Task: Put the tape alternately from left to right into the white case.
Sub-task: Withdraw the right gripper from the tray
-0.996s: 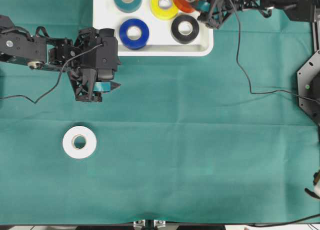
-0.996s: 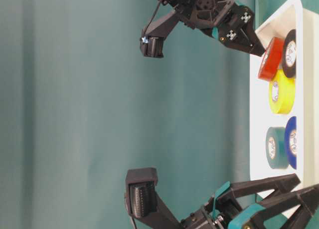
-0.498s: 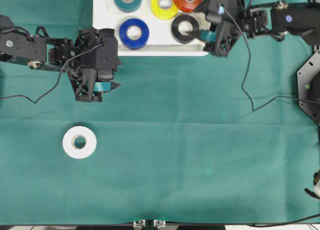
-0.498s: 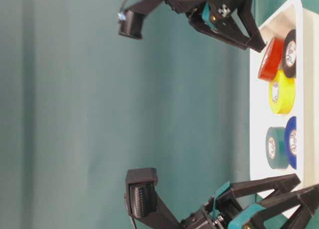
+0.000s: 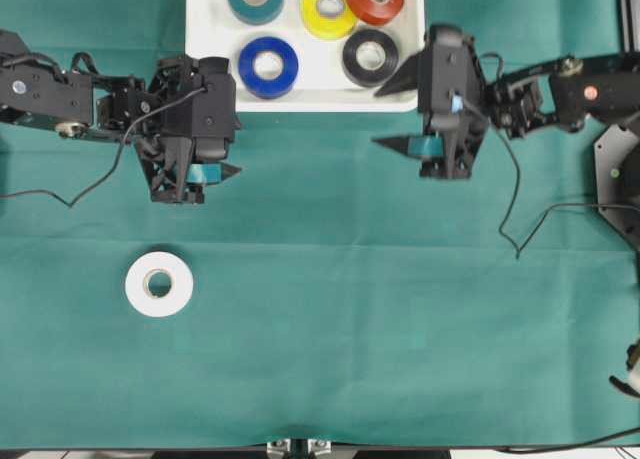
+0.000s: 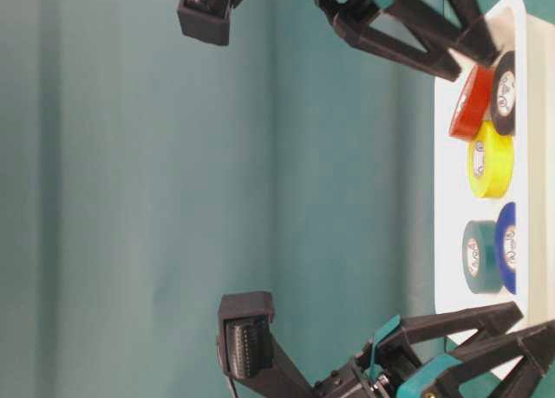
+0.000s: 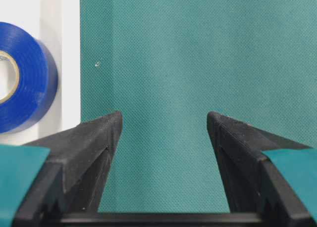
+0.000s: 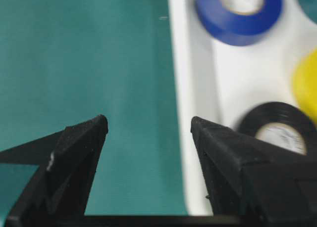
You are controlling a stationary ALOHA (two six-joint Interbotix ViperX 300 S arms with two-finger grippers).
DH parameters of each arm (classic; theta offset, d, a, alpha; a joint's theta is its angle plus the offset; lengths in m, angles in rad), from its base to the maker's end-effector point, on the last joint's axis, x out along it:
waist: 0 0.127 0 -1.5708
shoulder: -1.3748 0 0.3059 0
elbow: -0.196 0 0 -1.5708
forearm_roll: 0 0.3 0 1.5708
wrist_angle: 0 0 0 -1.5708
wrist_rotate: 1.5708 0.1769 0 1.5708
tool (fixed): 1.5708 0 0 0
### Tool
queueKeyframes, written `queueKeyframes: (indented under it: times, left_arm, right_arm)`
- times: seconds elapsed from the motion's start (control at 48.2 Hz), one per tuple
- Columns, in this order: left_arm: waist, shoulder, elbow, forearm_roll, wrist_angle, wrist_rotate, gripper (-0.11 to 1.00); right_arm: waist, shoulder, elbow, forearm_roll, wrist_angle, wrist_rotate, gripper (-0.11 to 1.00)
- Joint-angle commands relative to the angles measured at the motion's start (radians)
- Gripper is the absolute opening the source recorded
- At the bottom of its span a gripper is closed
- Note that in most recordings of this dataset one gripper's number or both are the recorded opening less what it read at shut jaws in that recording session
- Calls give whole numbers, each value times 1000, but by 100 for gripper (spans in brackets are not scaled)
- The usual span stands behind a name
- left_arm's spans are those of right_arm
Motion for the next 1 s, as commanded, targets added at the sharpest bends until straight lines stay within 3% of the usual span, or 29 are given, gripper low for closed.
queueKeyframes:
  times: [0.0,0.332,0.975]
  left_arm:
    - [-3,-21,-15,-2,-8,0,95]
    - [-2,-21,-12,-2,-8,0,95]
    - [-26,-28,-8,-2,-5,-3,95]
  right_arm:
    - [31,-18,-8,3,-6,2,75]
    - [110,-18,-8,5,-2,2,75]
    - [112,-18,0,5,5,2,75]
